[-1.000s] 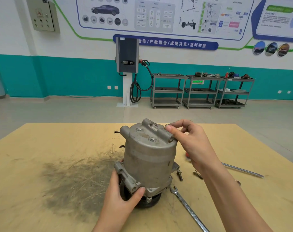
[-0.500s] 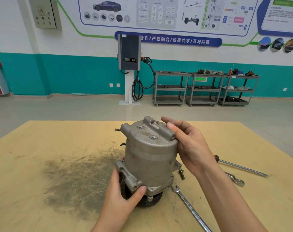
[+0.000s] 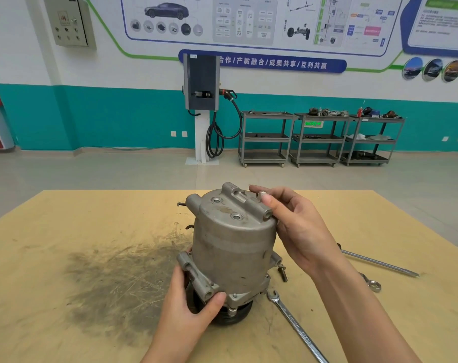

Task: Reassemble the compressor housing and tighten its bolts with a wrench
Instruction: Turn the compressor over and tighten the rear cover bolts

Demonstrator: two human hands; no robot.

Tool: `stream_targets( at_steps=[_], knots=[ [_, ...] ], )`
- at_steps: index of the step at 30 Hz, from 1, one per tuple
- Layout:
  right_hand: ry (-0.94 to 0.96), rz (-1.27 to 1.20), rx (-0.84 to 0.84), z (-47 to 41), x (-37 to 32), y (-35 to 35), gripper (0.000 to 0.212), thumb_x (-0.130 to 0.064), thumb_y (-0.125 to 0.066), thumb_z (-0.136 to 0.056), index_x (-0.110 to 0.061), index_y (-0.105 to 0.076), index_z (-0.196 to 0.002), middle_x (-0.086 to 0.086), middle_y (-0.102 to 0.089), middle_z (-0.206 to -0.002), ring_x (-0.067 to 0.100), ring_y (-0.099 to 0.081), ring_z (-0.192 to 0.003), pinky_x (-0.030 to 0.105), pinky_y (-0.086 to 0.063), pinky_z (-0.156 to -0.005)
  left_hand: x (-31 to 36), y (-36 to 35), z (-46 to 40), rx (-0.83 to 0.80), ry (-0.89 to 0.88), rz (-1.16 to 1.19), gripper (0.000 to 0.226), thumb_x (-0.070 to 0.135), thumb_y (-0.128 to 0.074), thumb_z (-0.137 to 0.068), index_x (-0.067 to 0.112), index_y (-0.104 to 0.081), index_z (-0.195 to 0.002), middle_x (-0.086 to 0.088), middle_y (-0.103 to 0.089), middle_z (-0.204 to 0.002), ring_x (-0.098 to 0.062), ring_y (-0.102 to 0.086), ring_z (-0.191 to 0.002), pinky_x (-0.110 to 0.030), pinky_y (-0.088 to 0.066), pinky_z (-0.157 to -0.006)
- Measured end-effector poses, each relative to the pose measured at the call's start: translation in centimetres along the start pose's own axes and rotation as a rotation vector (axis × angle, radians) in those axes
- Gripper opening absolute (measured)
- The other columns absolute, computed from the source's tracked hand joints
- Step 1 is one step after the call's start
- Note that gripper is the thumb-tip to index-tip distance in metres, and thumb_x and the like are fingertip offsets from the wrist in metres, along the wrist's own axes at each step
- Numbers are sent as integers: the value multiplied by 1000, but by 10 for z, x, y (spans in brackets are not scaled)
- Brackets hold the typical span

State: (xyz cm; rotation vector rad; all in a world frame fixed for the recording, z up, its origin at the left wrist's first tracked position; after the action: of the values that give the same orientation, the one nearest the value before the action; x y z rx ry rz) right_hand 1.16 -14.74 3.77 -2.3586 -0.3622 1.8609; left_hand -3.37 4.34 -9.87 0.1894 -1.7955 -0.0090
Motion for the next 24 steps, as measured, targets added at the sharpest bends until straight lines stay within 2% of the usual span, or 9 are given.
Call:
stream_targets(
  at_steps=[2, 5, 9, 12, 14, 16, 18, 21, 24],
  knots=[
    [-26, 4, -65, 1, -2, 2, 15, -8, -57, -89, -4, -70, -96, 7, -65, -126, 16, -59, -120, 34, -44, -107, 0, 0, 0, -4, -3, -1, 82, 68, -71, -52, 57, -35, -125, 53, -51, -114, 22, -50, -114, -11, -40, -90],
    [-54, -2, -109, 2, -4, 6, 23, -2, -56, -89, -10, -77, -85, 7, -64, -127, 13, -58, -121, 33, -43, -107, -1, 1, 0, -4, -1, -3, 82, 68, -71, -51, 57, -36, -124, 52, -52, -113, 22, -51, -112, -10, -40, -90],
    [-16, 59, -43, 1, -4, 3, 5, -14, -68, -74, -10, -67, -72, 10, -70, -116, 19, -62, -116, 41, -43, -107, -2, 1, -1, -10, 13, 2, 84, 68, -72, -51, 57, -35, -126, 42, -57, -119, 18, -52, -115, -15, -40, -97],
    [4, 90, 22, 0, -2, 3, 7, -9, -66, -84, -7, -62, -79, 14, -70, -114, 22, -63, -113, 42, -46, -105, -3, 1, -1, -15, 11, 2, 84, 67, -73, -51, 58, -35, -125, 46, -56, -116, 20, -51, -115, -14, -40, -97],
    [-14, 93, -28, 2, -4, 4, 7, -7, -60, -91, -7, -66, -89, 7, -69, -118, 18, -62, -115, 36, -48, -103, -2, 1, -1, -23, 6, 3, 83, 67, -72, -52, 57, -35, -125, 50, -54, -115, 20, -52, -113, -12, -40, -94],
    [-38, 101, -74, 3, -7, 7, 18, -3, -55, -94, -8, -72, -94, 6, -67, -122, 15, -59, -119, 33, -47, -102, -2, 1, -1, -25, -4, 9, 81, 65, -73, -54, 53, -38, -126, 45, -57, -116, 17, -56, -112, -14, -42, -93],
    [-37, 114, -77, 4, -8, 7, 20, 0, -55, -93, -8, -73, -90, 10, -67, -120, 14, -59, -119, 32, -47, -102, -2, 1, 0, -26, -8, 13, 81, 63, -74, -55, 51, -40, -127, 42, -59, -117, 14, -57, -112, -15, -43, -93],
    [-11, 171, 5, 3, -7, 2, 9, -4, -63, -89, -7, -66, -81, 26, -64, -115, 26, -64, -109, 42, -47, -100, -3, 1, -1, -23, -9, 12, 85, 63, -74, -55, 50, -38, -131, 41, -59, -118, 13, -57, -114, -17, -43, -95],
    [6, 177, 57, 1, -4, 2, 7, -6, -66, -87, -8, -63, -81, 25, -65, -114, 25, -65, -102, 44, -46, -100, -4, 2, -1, -16, -2, 5, 85, 65, -74, -54, 54, -37, -130, 43, -57, -119, 14, -55, -116, -18, -42, -98]
  ],
)
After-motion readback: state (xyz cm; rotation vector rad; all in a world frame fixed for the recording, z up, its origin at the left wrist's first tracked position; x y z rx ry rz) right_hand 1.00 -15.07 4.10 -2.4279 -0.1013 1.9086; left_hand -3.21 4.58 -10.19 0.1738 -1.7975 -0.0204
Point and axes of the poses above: each hand's wrist, its own z-axis away from the middle knuckle, its own y-axis out of the back of the hand, x = y × z, the point moved 2 cm from there along -z, towards the middle knuckle
